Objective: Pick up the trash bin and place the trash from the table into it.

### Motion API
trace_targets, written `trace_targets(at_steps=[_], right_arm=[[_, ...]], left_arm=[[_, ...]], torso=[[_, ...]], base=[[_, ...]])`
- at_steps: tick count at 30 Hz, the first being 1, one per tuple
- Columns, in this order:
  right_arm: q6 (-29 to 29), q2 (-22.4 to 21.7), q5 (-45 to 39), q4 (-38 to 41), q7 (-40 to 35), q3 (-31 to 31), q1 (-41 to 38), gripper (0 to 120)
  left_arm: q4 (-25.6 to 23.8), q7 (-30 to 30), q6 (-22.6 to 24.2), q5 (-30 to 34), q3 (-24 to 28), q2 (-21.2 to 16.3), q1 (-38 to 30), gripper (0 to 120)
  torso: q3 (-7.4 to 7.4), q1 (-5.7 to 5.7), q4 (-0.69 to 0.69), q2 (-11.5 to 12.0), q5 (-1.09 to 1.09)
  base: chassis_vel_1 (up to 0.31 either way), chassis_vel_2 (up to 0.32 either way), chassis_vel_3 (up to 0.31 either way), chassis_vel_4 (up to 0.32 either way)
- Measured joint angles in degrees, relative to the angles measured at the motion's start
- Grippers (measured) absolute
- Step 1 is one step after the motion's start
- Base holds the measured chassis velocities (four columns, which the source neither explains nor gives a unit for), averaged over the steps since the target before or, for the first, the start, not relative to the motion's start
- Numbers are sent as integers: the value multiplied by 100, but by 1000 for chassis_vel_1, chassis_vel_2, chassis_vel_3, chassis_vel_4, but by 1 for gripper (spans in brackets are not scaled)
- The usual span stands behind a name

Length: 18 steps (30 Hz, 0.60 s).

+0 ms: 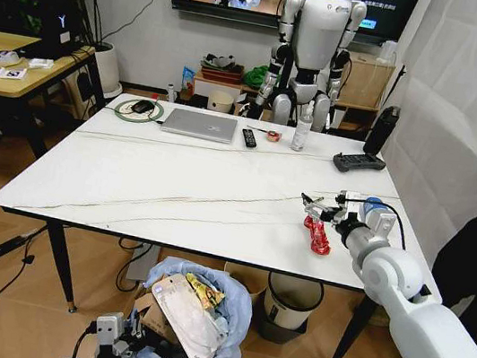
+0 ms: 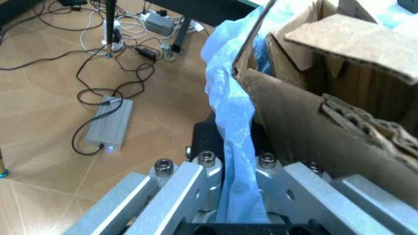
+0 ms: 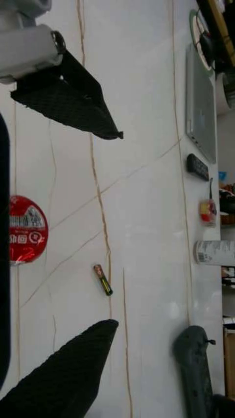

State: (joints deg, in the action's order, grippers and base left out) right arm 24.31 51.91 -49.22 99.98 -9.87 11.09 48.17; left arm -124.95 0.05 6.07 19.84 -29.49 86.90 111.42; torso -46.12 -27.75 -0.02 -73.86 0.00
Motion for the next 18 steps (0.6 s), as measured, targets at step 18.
trace_targets(at_steps=[18], right_arm=[[467, 513, 330, -1590, -100, -579, -1247, 100]], left_arm=[[-4, 7, -36, -69, 4, 76, 33, 0]], torso=[[0, 0, 2, 0, 0]], base=[[0, 0, 0, 0]])
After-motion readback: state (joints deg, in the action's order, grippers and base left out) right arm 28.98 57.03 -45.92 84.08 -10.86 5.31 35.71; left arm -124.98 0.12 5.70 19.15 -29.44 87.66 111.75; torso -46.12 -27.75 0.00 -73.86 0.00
